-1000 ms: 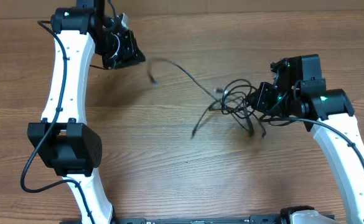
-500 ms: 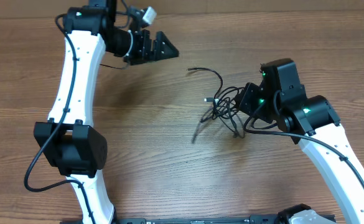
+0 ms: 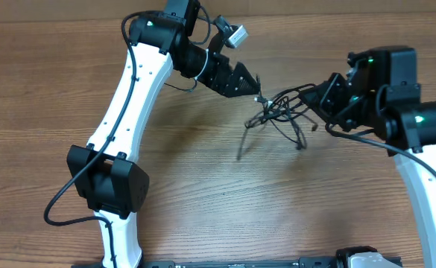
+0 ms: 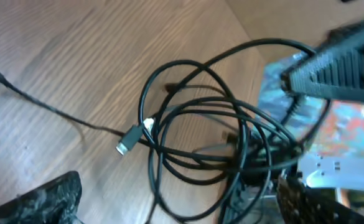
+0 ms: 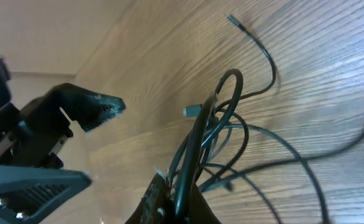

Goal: Untangle cables

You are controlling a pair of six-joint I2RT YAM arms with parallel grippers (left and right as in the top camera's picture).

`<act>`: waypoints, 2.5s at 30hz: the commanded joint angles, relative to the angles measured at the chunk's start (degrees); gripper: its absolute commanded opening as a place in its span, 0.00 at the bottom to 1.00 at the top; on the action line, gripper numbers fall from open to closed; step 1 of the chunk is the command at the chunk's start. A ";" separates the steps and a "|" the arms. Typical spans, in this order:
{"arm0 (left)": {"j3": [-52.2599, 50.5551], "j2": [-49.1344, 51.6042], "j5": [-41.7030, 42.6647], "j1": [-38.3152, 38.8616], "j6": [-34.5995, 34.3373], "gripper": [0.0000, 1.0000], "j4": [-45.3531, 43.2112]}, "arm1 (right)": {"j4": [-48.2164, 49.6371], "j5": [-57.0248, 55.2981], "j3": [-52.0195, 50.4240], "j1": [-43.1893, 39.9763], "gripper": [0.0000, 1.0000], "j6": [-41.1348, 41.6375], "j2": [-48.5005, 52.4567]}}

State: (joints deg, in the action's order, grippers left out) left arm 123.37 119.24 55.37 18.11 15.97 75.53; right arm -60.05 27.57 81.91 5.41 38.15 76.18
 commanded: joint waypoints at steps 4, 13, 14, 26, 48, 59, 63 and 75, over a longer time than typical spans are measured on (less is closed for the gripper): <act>0.52 -2.36 5.42 0.46 27.21 1.00 7.67 | -1.81 8.63 1.09 -2.38 0.04 -5.95 1.70; 0.48 -2.34 3.91 4.61 37.68 1.00 11.02 | -1.81 11.08 1.09 -2.38 0.04 -6.58 1.97; 0.48 -2.34 3.06 5.07 37.88 1.00 10.93 | -1.81 11.13 1.09 -2.38 0.04 -6.58 1.97; 0.11 -2.27 -7.72 13.07 37.83 0.63 10.69 | -1.86 11.13 1.09 -2.38 0.04 -6.99 1.97; 11.21 -2.29 5.79 0.35 20.57 0.04 9.40 | -10.78 -11.21 -2.80 -2.38 0.04 -10.25 7.32; 12.24 -2.36 11.85 -10.99 -20.87 0.04 -12.13 | -13.07 -26.36 -8.11 -2.62 0.04 -9.18 15.85; 12.24 -2.38 13.68 -13.75 -31.98 0.04 -19.93 | -11.28 -29.66 -11.89 -3.65 0.04 -8.20 17.99; 12.24 -2.38 -33.42 -14.23 -38.36 0.04 -1.88 | -11.76 -29.46 -13.88 -6.91 0.04 -11.08 18.14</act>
State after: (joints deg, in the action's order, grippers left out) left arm 133.40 119.24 50.26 6.96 -15.16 70.74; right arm -71.26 6.33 70.48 2.15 26.92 93.60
